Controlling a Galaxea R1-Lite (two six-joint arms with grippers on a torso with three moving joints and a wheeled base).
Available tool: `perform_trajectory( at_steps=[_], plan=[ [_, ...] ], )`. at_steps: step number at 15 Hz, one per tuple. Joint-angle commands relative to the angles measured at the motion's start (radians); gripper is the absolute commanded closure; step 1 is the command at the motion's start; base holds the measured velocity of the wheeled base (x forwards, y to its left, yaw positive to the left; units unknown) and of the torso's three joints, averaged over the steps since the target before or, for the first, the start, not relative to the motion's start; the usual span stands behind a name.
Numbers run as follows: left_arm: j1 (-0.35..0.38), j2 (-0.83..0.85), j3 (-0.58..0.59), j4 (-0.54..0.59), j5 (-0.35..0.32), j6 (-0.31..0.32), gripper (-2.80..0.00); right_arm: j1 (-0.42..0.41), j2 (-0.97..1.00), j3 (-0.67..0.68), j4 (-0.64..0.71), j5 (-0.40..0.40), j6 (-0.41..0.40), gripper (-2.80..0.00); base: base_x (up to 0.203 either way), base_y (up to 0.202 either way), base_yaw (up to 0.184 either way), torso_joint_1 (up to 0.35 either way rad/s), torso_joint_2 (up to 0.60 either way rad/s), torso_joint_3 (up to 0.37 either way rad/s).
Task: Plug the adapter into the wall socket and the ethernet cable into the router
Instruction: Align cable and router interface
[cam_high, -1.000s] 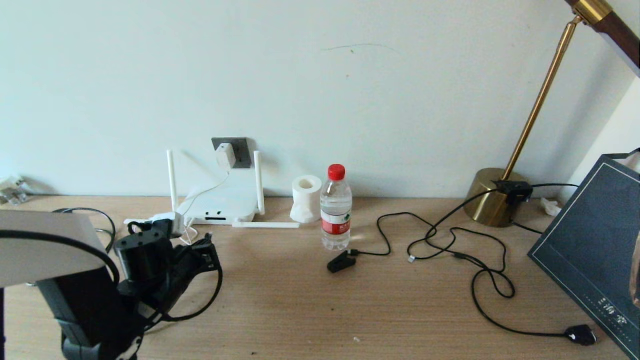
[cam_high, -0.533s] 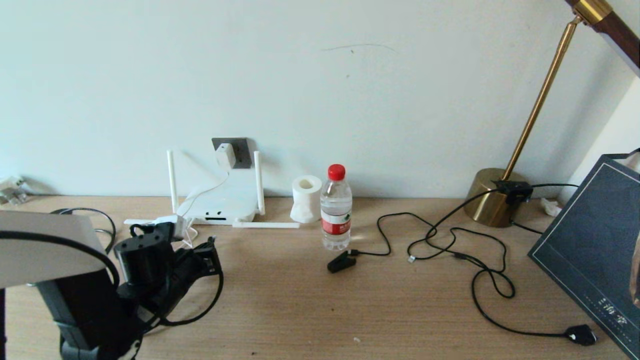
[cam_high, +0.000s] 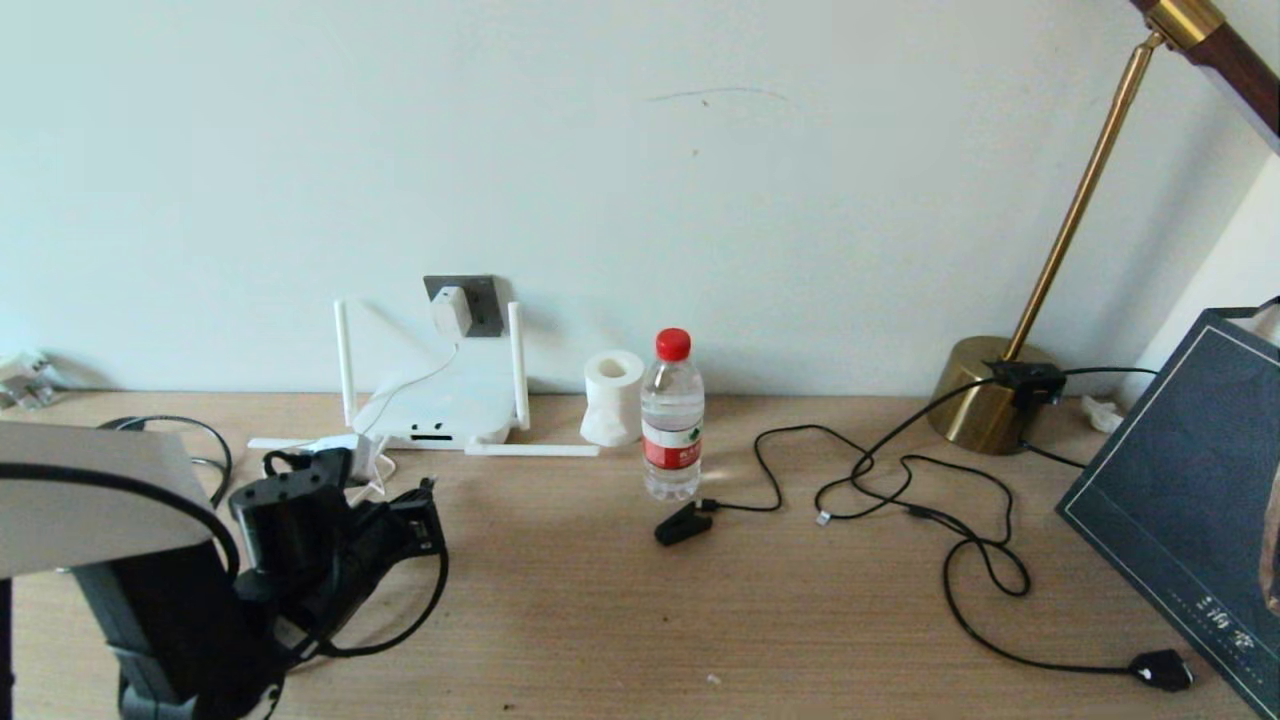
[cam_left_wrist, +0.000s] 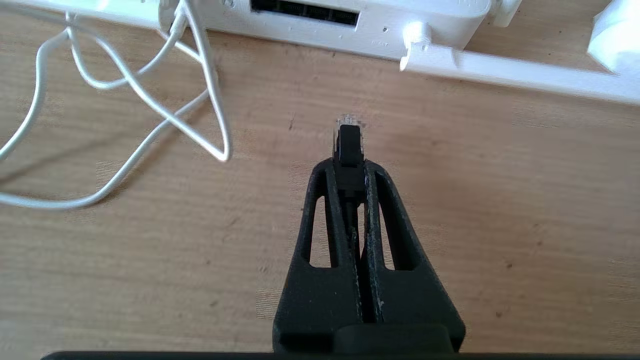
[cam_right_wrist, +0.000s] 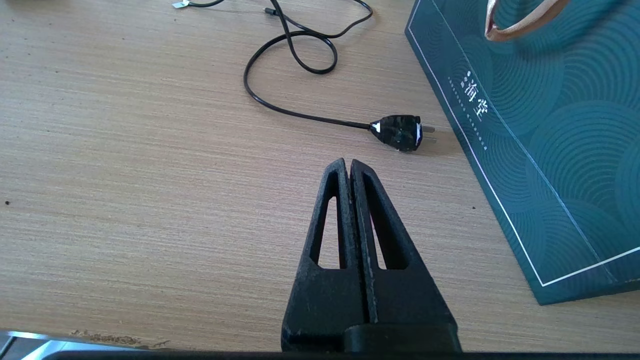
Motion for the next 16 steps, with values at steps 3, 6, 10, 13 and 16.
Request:
perform_trajectory(
  at_steps=[3, 6, 10, 13, 16],
  plan=[
    [0.001, 0.022, -0.030, -0.014, -0.003, 0.000, 0.00, 0.000, 0.002, 0.000, 0.001, -0.001, -0.001, 0.00, 0.000, 0.000, 0.000, 0.000, 0.00, 0.000],
    [0.001, 0.027, -0.054, -0.013, -0.039, 0.008, 0.00, 0.000, 0.002, 0.000, 0.001, 0.001, -0.001, 0.00, 0.000, 0.000, 0.000, 0.000, 0.00, 0.000],
    [0.007, 0.026, -0.057, -0.014, -0.053, 0.020, 0.00, 0.000, 0.002, 0.000, 0.001, 0.001, -0.001, 0.00, 0.000, 0.000, 0.000, 0.000, 0.00, 0.000],
    [0.011, 0.024, -0.057, -0.015, -0.051, 0.026, 0.00, 0.000, 0.002, 0.000, 0.001, 0.000, -0.001, 0.00, 0.000, 0.000, 0.000, 0.000, 0.00, 0.000],
    [0.011, 0.023, -0.057, -0.015, -0.048, 0.027, 0.00, 0.000, 0.002, 0.000, 0.001, 0.001, -0.001, 0.00, 0.000, 0.000, 0.000, 0.000, 0.00, 0.000]
  ],
)
